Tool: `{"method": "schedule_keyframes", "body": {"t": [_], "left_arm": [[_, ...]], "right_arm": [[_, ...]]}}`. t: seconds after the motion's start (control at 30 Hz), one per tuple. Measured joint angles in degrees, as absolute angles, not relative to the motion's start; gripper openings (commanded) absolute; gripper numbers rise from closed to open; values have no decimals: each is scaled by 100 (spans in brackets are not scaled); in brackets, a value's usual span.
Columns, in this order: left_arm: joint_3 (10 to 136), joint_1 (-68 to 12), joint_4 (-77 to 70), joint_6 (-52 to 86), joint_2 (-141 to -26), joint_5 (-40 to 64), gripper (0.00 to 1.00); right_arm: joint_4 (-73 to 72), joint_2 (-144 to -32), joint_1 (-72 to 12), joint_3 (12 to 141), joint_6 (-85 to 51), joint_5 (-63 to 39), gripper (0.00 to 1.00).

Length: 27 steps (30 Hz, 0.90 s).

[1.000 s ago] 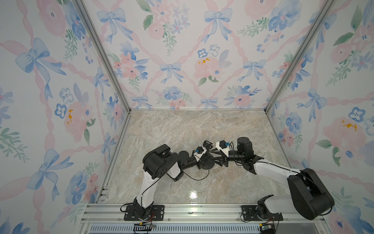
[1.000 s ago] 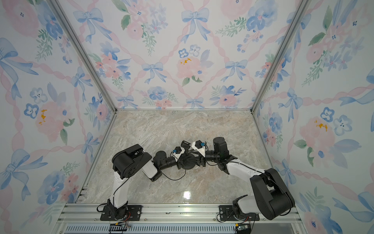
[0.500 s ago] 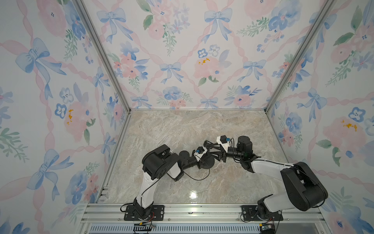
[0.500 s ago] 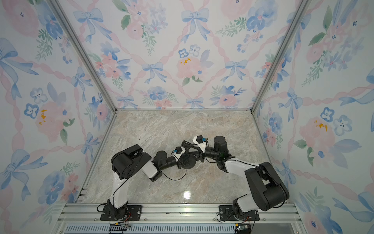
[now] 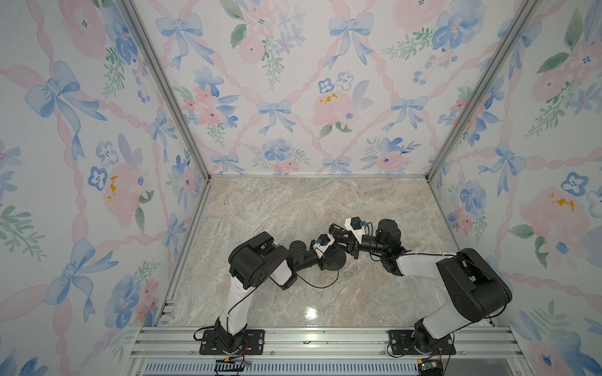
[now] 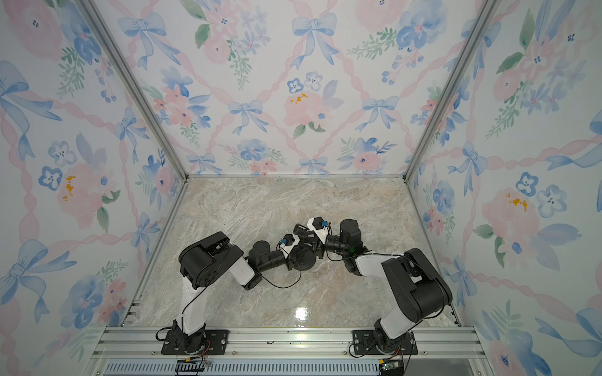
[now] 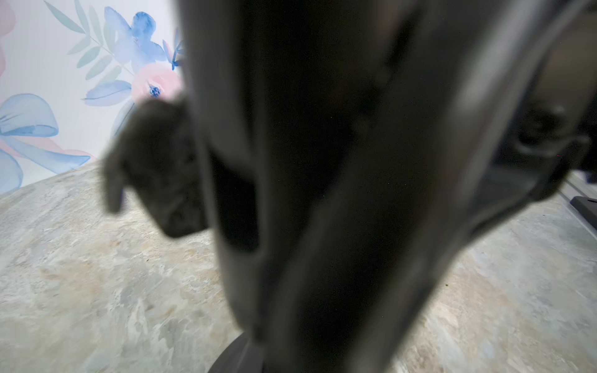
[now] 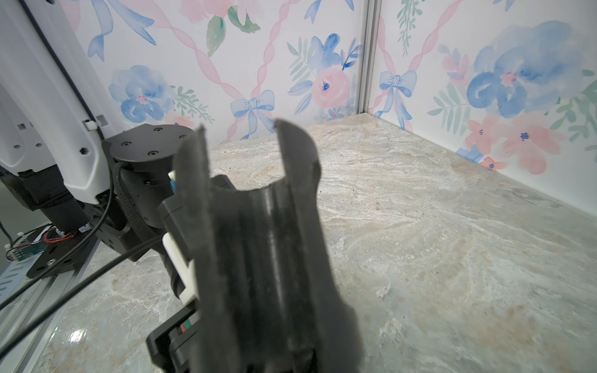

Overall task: Assemble a microphone stand
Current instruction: Screw the microphone stand pole into the microphone stand base.

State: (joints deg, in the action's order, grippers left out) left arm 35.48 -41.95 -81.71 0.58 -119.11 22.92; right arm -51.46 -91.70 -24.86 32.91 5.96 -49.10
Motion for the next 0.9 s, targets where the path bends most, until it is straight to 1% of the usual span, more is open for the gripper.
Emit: {"method": "schedule_keyframes", "body": {"t": [0.07, 0.13, 0.17, 0.2, 0.27, 0.33, 0.37, 0.4, 0.43, 0.47, 0.6, 0.73, 0.83, 0.9], "left_arm": [[3553, -4195, -8141, 62, -11900, 2287, 5], [3555, -4195, -8123, 60, -11893, 2285, 12], [3555, -4195, -8114, 56, -11891, 2285, 18], [3557, -4195, -8110, 43, -11887, 2285, 26], [3559, -4202, -8042, -49, -11885, 2268, 47], [3540, -4202, -7931, -58, -11878, 2250, 64], [3527, -4202, -7896, -93, -11865, 2235, 75], [3509, -4202, -7861, -102, -11843, 2209, 82], [3472, -4202, -7795, -145, -11780, 2182, 93], [3422, -4202, -7743, -154, -11708, 2161, 95], [3260, -4200, -7594, -183, -11397, 2143, 98], [3245, -4182, -7175, -200, -11155, 2141, 98], [3367, -4178, -6591, -198, -11153, 2143, 95], [3441, -4160, -6486, -196, -11157, 2123, 95]], "right_arm": [[-5168, -9181, -2486, 3286, 615, -4897, 0], [-5190, -9181, -2486, 3271, 617, -4882, 0], [-5227, -9181, -2486, 3249, 617, -4866, 0], [-5266, -9181, -2486, 3227, 617, -4856, 0], [-5400, -9185, -2486, 3164, 600, -4794, 0], [-5570, -9185, -2475, 3076, 545, -4731, 0], [-5671, -9188, -2475, 3022, 528, -4703, 0], [-5769, -9190, -2475, 2974, 517, -4683, 0], [-5872, -9194, -2477, 2923, 502, -4663, 0], [-5964, -9198, -2477, 2877, 489, -4652, 0], [-6125, -9205, -2480, 2805, 462, -4604, 0], [-6110, -9205, -2486, 2805, 469, -4595, 0], [-6073, -9203, -2508, 2814, 508, -4530, 0], [-6064, -9194, -2515, 2816, 502, -4447, 0]]}}
